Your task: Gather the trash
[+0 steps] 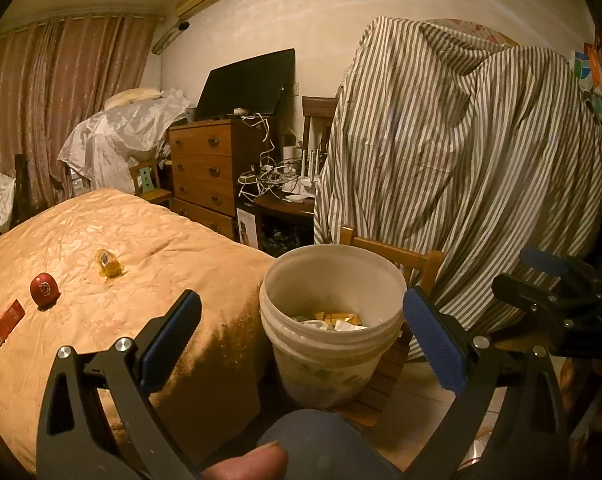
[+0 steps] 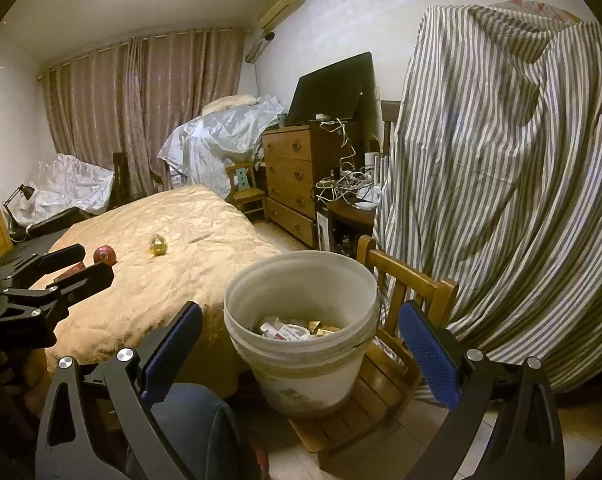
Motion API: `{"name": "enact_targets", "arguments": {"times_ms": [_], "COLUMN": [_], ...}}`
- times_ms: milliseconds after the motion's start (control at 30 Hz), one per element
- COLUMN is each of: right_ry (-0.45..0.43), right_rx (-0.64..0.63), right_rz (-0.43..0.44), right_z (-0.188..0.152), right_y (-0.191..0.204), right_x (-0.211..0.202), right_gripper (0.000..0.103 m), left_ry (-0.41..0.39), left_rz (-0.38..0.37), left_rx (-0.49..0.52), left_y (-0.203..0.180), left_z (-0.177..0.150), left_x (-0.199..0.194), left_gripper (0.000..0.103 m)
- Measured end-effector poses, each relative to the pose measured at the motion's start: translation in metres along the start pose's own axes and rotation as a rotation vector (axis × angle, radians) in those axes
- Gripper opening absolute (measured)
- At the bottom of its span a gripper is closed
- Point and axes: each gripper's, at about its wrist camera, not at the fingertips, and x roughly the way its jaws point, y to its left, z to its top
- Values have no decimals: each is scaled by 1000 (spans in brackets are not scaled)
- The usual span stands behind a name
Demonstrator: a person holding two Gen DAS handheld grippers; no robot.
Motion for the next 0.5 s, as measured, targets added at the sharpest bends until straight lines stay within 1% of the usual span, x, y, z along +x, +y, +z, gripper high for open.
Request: {"name": "enact_targets", "arguments": {"times_ms": [200, 267, 300, 500], "right_ry": [2, 0, 2, 2], "right_rx": [2, -1, 1, 3], "right_rz": [1, 1, 1, -3], "right_z": [-1, -1, -1, 0], "right_y": [0, 1, 0, 0], "right_x": [0, 0, 0, 2], "right_gripper": [98, 98, 98, 98], "left_ry": [12, 23, 35, 50], "left_rz": [1, -18, -40, -8], "left_rx": [8, 6, -2, 11], "left_y": [-2, -2, -1, -3], "left_z": [-1, -2, -2, -4], "left_x": [5, 7, 9, 14], "left_gripper": [97, 97, 97, 97]}}
